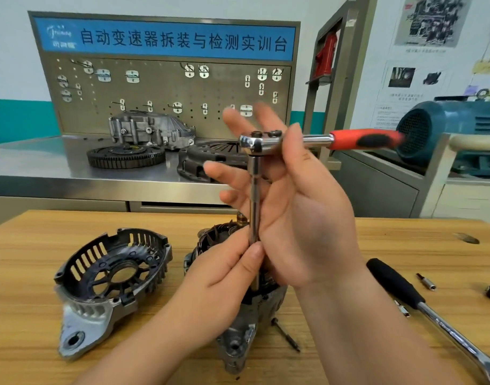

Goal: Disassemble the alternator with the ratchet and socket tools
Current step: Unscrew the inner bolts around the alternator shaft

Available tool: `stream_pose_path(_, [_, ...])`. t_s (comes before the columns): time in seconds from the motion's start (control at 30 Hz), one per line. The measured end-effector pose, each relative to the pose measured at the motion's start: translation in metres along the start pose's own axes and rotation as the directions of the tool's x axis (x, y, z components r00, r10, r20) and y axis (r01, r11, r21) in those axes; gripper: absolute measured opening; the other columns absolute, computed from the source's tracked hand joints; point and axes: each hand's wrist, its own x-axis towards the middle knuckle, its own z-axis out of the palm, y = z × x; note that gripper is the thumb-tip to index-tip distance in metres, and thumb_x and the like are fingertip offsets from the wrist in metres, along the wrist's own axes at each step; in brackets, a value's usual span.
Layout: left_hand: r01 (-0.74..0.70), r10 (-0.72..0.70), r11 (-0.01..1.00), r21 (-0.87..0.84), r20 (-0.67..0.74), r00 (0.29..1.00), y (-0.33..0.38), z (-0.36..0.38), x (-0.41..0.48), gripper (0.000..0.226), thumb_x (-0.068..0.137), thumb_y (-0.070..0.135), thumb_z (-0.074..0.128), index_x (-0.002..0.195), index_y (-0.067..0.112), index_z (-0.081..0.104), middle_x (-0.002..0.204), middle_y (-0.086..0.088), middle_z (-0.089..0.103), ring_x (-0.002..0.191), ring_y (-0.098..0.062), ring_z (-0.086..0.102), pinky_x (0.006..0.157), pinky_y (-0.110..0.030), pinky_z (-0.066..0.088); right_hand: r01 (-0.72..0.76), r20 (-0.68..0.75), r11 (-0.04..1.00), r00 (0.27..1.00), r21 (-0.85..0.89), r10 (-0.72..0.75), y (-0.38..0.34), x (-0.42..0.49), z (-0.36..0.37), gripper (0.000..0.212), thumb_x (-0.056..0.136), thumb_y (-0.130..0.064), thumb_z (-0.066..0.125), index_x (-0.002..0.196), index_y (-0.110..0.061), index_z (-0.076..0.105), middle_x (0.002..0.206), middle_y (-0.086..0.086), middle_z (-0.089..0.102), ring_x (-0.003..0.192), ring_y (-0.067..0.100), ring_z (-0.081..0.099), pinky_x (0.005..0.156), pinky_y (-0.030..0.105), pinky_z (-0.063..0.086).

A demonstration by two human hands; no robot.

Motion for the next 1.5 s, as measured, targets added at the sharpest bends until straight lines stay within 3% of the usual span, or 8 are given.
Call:
stream_pose_path(0.17, [-0.001, 0.002, 1.0, 0.02, -0.035, 0.999, 0.0, 0.004, 0.003, 0.035, 0.085, 0.052, 0.04, 0.089, 0.025, 0.061, 0.066, 0.012, 0.065, 0.062, -0.013, 0.058, 0.061, -0.032, 0.049, 0.01, -0.037, 0.999, 0.999, -0.04, -0.012, 0.005, -0.001, 0.002, 0.048, 0.094, -0.045, 0.04, 0.135, -0.02, 0.044, 0.107, 0.001, 0.073, 0.078, 0.017, 0.07, 0.058, 0.023, 0.053])
stream_pose_path(0.4, [0.023, -0.02, 0.999, 0.044, -0.074, 0.997, -0.002, 0.005, 0.005, 0.026, 0.088, 0.039, 0.046, 0.067, 0.037, 0.061, 0.055, 0.017, 0.06, 0.052, 0.003, 0.051, 0.053, -0.011, 0.039, 0.281, -0.005, 0.897, 0.954, -0.341, -0.301, 0.005, -0.003, 0.001, 0.04, 0.09, -0.016, 0.057, 0.127, -0.031, 0.055, 0.128, -0.008, 0.063, 0.115, 0.021, 0.062, 0.077, 0.026, 0.053])
stream_pose_path(0.6, [-0.01, 0.009, 1.0, 0.001, 0.059, 0.998, 0.0, -0.004, 0.001, 0.037, 0.091, 0.051, 0.036, 0.105, 0.027, 0.061, 0.1, 0.007, 0.071, 0.093, -0.019, 0.063, 0.084, -0.033, 0.049, 0.043, -0.032, 0.997, 0.998, -0.057, -0.045, -0.001, 0.0, -0.001, 0.037, 0.096, -0.035, 0.038, 0.129, -0.023, 0.05, 0.118, 0.0, 0.07, 0.079, 0.02, 0.071, 0.063, 0.025, 0.053])
stream_pose_path(0.7, [-0.032, 0.029, 0.998, 0.052, 0.06, 0.998, 0.003, -0.004, 0.002, 0.037, 0.09, 0.051, 0.035, 0.105, 0.028, 0.06, 0.096, 0.01, 0.07, 0.087, -0.021, 0.062, 0.081, -0.033, 0.048, -0.052, 0.0, 0.998, 0.999, -0.025, 0.052, -0.003, 0.0, -0.005, 0.045, 0.1, -0.041, 0.028, 0.127, -0.012, 0.049, 0.1, 0.006, 0.074, 0.066, 0.019, 0.069, 0.057, 0.025, 0.051])
stream_pose_path(1.0, [-0.001, 0.004, 0.999, 0.044, -0.07, 0.998, 0.005, 0.006, 0.004, 0.024, 0.089, 0.036, 0.046, 0.076, 0.029, 0.064, 0.068, 0.018, 0.066, 0.064, 0.001, 0.06, 0.059, -0.01, 0.045, 0.321, 0.065, 0.852, 0.944, -0.414, -0.324, 0.0, -0.004, 0.0, 0.029, 0.093, -0.014, 0.055, 0.115, -0.033, 0.06, 0.124, -0.008, 0.062, 0.093, 0.014, 0.067, 0.067, 0.027, 0.053])
stream_pose_path(1.23, [-0.029, 0.03, 0.999, 0.039, -0.008, 1.0, 0.006, 0.001, 0.0, 0.042, 0.09, 0.05, 0.036, 0.087, 0.018, 0.063, 0.078, 0.004, 0.07, 0.073, -0.027, 0.063, 0.07, -0.047, 0.048, -0.009, 0.067, 0.998, 0.998, -0.055, 0.012, -0.006, 0.001, -0.004, 0.048, 0.098, -0.043, 0.028, 0.134, -0.017, 0.046, 0.113, 0.002, 0.07, 0.073, 0.021, 0.07, 0.061, 0.028, 0.051])
stream_pose_path(1.4, [-0.032, 0.037, 0.996, 0.088, -0.055, 0.998, 0.004, 0.004, 0.001, 0.031, 0.087, 0.049, 0.04, 0.086, 0.026, 0.061, 0.075, 0.007, 0.07, 0.068, -0.023, 0.064, 0.067, -0.044, 0.049, -0.001, 0.078, 0.996, 0.997, -0.084, 0.007, 0.003, -0.003, -0.006, 0.047, 0.098, -0.045, 0.026, 0.126, -0.017, 0.05, 0.1, 0.005, 0.073, 0.066, 0.018, 0.068, 0.053, 0.025, 0.05])
stream_pose_path(1.5, [-0.013, 0.02, 0.997, 0.078, -0.092, 0.996, 0.003, 0.007, 0.001, 0.031, 0.085, 0.051, 0.041, 0.089, 0.029, 0.062, 0.078, 0.007, 0.07, 0.069, -0.02, 0.064, 0.066, -0.04, 0.051, 0.065, 0.035, 0.912, 0.998, -0.404, -0.056, -0.003, 0.007, -0.004, 0.032, 0.099, -0.03, 0.039, 0.125, -0.018, 0.053, 0.116, 0.009, 0.067, 0.081, 0.018, 0.069, 0.053, 0.016, 0.048])
